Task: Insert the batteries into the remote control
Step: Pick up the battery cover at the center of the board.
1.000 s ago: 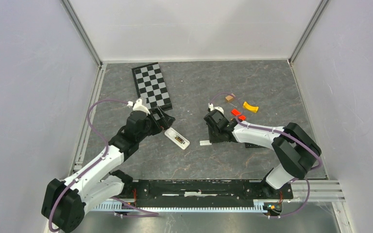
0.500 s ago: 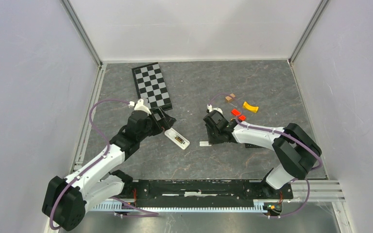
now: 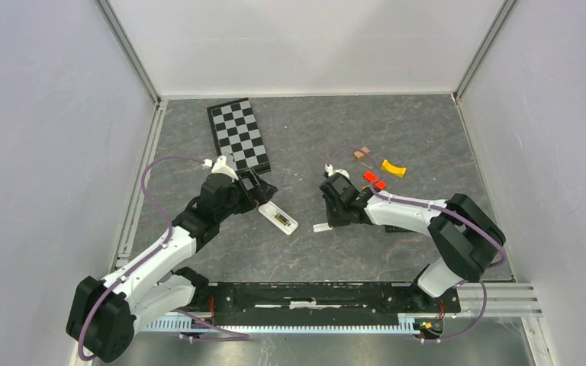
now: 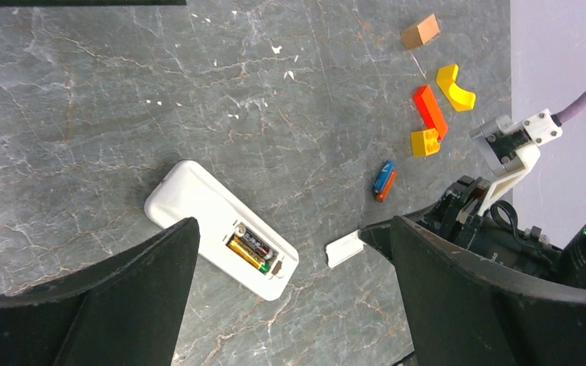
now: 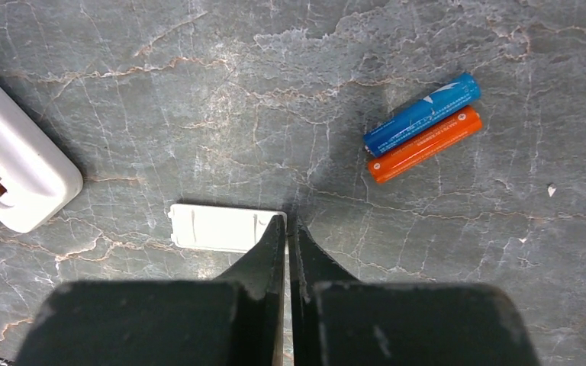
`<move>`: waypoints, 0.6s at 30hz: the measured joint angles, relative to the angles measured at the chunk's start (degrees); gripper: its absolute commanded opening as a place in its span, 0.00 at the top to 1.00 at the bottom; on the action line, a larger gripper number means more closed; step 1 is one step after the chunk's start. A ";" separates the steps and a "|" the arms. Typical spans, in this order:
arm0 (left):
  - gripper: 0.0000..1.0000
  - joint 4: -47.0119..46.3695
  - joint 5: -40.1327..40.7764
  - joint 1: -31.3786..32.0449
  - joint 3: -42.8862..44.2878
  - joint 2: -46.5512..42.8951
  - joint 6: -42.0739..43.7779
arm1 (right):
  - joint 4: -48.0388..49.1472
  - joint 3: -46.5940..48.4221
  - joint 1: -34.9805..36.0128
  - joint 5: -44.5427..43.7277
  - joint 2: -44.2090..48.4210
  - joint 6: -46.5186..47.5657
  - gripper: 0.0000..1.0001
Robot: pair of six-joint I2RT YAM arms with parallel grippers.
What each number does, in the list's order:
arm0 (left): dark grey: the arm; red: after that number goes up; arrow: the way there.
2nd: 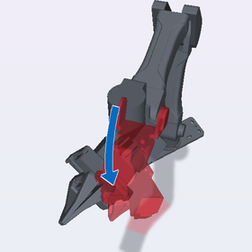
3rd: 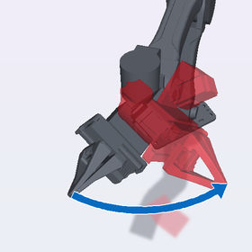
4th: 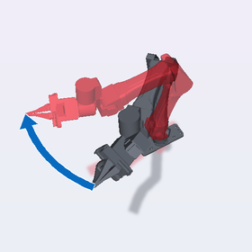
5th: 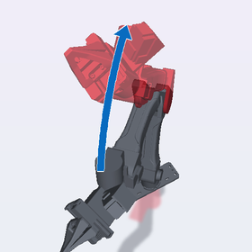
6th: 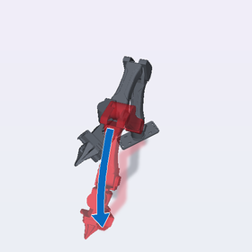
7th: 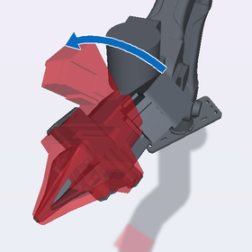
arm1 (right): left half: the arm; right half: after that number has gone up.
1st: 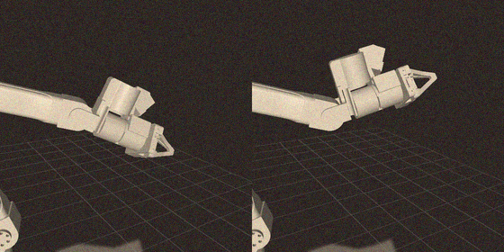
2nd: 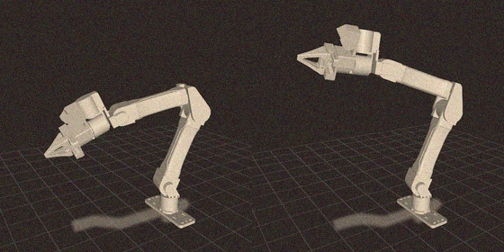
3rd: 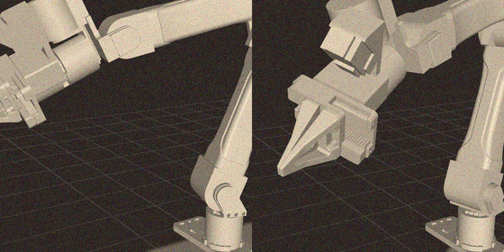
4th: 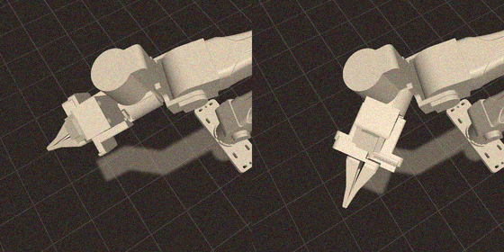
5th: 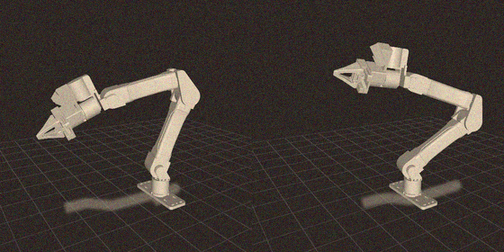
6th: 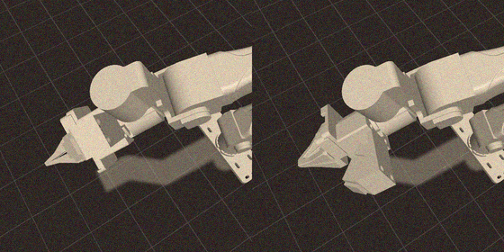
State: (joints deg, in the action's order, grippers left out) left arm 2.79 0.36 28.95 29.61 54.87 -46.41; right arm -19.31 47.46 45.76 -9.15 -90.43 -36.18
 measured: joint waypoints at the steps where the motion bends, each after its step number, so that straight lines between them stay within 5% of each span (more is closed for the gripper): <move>1: 0.00 0.00 -0.55 0.00 0.00 0.02 0.00 | 0.02 0.00 0.00 0.00 0.00 0.02 1.00; 18: 0.10 -9.57 -18.21 3.23 -3.15 4.92 -0.11 | 6.16 -5.57 -0.76 2.34 10.47 -3.82 1.00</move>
State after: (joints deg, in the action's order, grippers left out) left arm -6.79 -17.85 32.18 26.46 59.79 -46.52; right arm -13.15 41.89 44.99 -6.81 -79.96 -40.01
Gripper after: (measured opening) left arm 0.905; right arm 0.006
